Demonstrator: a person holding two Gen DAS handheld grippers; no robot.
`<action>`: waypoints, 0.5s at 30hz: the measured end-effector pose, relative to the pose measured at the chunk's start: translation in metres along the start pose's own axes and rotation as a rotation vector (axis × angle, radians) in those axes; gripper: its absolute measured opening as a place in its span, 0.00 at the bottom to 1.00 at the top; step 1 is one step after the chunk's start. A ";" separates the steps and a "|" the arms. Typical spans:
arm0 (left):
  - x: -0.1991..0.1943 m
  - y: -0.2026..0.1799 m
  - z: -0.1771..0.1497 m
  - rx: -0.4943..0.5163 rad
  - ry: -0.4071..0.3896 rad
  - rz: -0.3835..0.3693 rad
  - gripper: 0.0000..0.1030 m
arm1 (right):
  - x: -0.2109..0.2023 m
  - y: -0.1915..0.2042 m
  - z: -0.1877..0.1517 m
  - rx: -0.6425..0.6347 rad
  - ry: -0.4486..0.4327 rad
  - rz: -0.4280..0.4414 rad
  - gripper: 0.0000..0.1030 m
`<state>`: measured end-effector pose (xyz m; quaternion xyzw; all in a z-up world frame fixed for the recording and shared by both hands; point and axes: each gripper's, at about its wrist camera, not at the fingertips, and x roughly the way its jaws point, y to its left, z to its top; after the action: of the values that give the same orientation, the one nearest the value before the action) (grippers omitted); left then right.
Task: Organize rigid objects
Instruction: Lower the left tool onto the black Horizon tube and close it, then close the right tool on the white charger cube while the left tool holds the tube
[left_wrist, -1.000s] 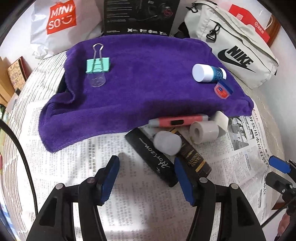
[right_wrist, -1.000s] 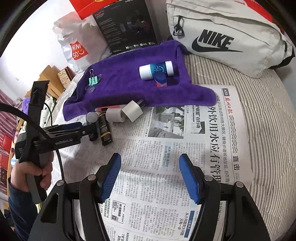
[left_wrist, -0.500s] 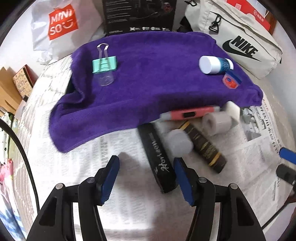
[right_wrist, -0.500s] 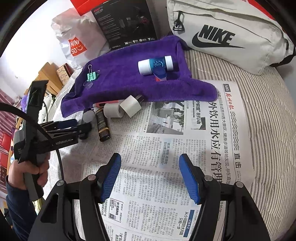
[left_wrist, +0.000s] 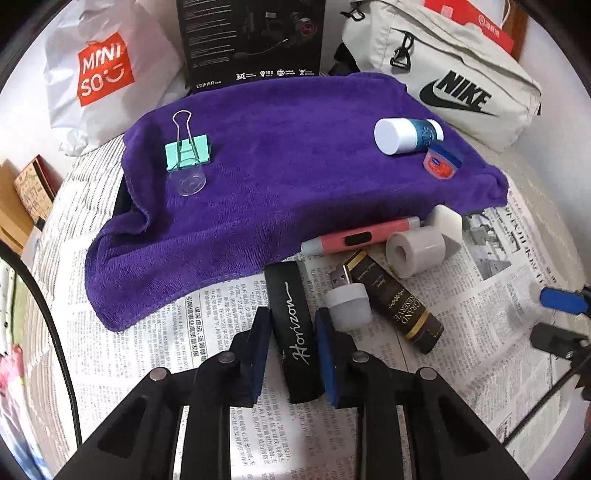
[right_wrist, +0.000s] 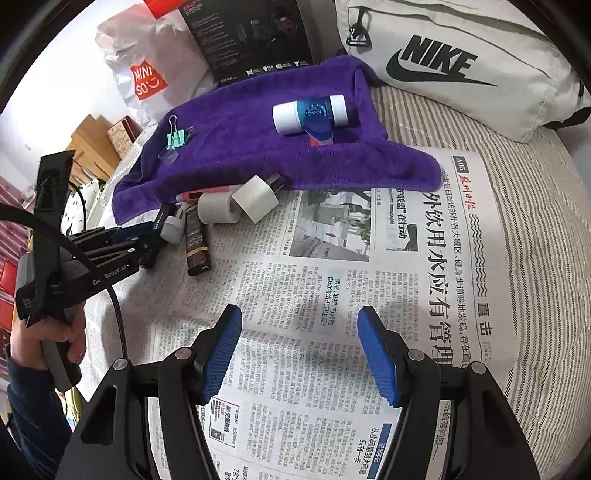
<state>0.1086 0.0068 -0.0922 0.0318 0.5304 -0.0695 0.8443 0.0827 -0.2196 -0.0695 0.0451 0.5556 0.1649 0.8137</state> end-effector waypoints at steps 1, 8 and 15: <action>-0.002 0.001 -0.002 -0.002 0.001 -0.010 0.23 | 0.001 0.001 0.000 -0.004 0.004 -0.002 0.63; -0.005 0.002 -0.010 0.031 0.014 0.013 0.24 | 0.008 0.010 0.002 -0.024 0.020 -0.003 0.63; -0.002 0.006 -0.006 0.015 -0.004 -0.012 0.21 | 0.011 0.017 0.012 -0.017 -0.004 0.008 0.63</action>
<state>0.1031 0.0138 -0.0938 0.0348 0.5283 -0.0786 0.8447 0.0937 -0.1989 -0.0705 0.0405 0.5525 0.1727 0.8144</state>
